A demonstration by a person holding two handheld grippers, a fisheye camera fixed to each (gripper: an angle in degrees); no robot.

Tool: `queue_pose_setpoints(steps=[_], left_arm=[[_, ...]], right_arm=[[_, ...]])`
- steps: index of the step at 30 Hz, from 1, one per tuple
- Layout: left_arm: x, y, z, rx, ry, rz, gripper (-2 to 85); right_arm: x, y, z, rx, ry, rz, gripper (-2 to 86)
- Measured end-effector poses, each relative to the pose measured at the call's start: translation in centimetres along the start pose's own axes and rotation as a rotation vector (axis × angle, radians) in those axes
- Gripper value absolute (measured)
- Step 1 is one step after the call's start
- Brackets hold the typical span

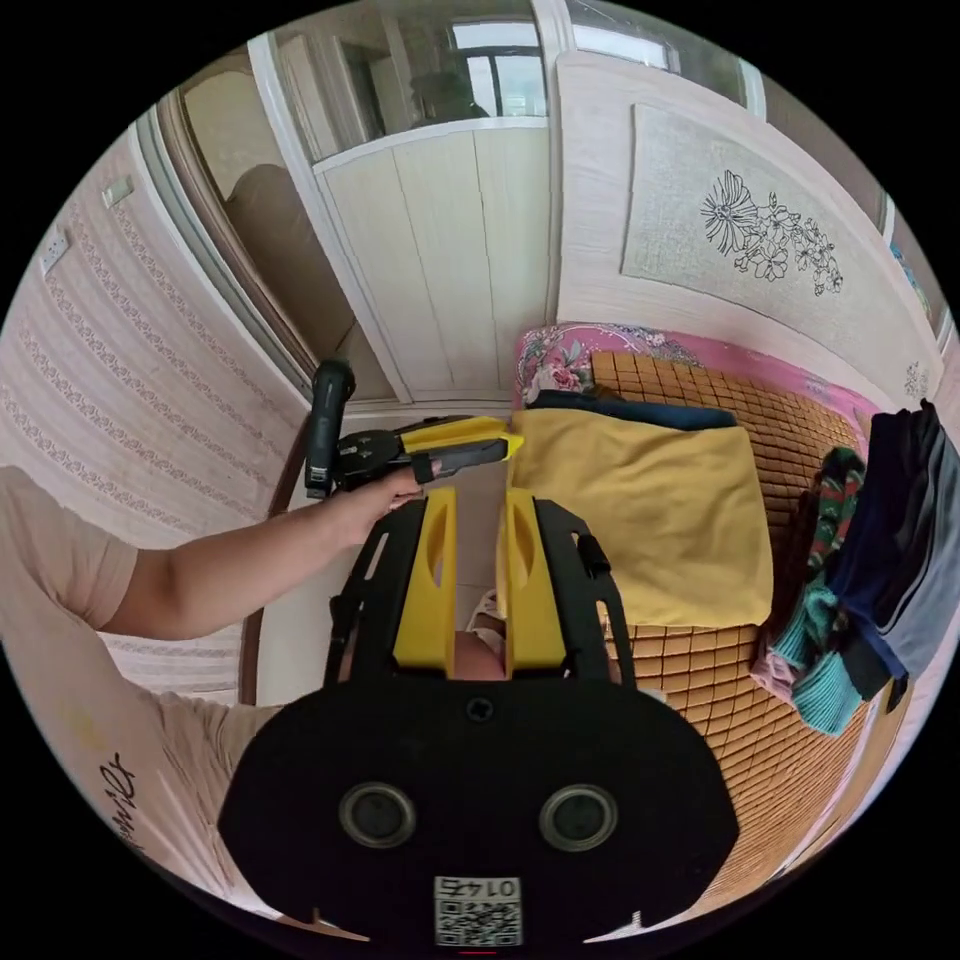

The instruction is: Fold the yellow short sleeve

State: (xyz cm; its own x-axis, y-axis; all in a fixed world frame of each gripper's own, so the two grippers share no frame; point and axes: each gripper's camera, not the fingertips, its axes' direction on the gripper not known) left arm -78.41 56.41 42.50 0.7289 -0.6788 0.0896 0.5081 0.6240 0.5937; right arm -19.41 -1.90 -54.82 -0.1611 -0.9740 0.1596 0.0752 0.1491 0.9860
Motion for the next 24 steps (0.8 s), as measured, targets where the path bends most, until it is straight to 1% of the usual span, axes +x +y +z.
queue_pose_setpoints(steps=[3, 5, 7, 9, 11, 12, 15, 17, 21, 24], left_arm=[[-1.6, -1.2, 2.1, -0.025, 0.038, -0.018, 3.8], [-1.3, -1.8, 2.5, 0.003, 0.024, 0.053, 1.1], [-0.6, -2.2, 2.9, 0.0, 0.039, 0.108, 0.3], [0.6, -2.5, 3.1, 0.0, 0.056, 0.2, -0.1], [1.5, -2.7, 3.6, 0.008, 0.013, 0.282, -0.3], [1.5, -2.7, 3.8, 0.007, 0.004, 0.298, -0.3], [0.6, -3.0, 4.8, 0.016, 0.041, 0.338, -0.6], [-0.3, -3.5, 4.9, 0.045, 0.065, 0.368, -0.8], [-2.7, -5.1, 5.4, 0.05, 0.019, 0.353, -0.4], [-5.1, -7.5, 7.2, 0.026, 0.006, 0.304, 1.8]], right_arm=[[3.4, -3.2, 2.6, 0.007, 0.019, 0.077, 8.0], [5.4, -4.8, 4.6, -0.031, -0.007, 0.121, 8.5], [7.5, -6.7, 7.1, -0.082, -0.066, 0.175, 10.4], [8.8, -7.6, 8.4, -0.087, -0.116, 0.235, 12.0], [9.9, -8.2, 9.4, -0.107, -0.112, 0.282, 11.3], [10.5, -8.4, 10.0, -0.129, -0.074, 0.307, 9.9], [12.2, -8.4, 10.3, -0.128, -0.022, 0.323, 4.0], [13.4, -8.2, 10.3, -0.118, -0.022, 0.338, 2.8], [16.7, -7.6, 10.5, -0.093, -0.066, 0.407, 1.6], [18.7, -7.2, 10.6, -0.05, -0.097, 0.452, 1.3]])
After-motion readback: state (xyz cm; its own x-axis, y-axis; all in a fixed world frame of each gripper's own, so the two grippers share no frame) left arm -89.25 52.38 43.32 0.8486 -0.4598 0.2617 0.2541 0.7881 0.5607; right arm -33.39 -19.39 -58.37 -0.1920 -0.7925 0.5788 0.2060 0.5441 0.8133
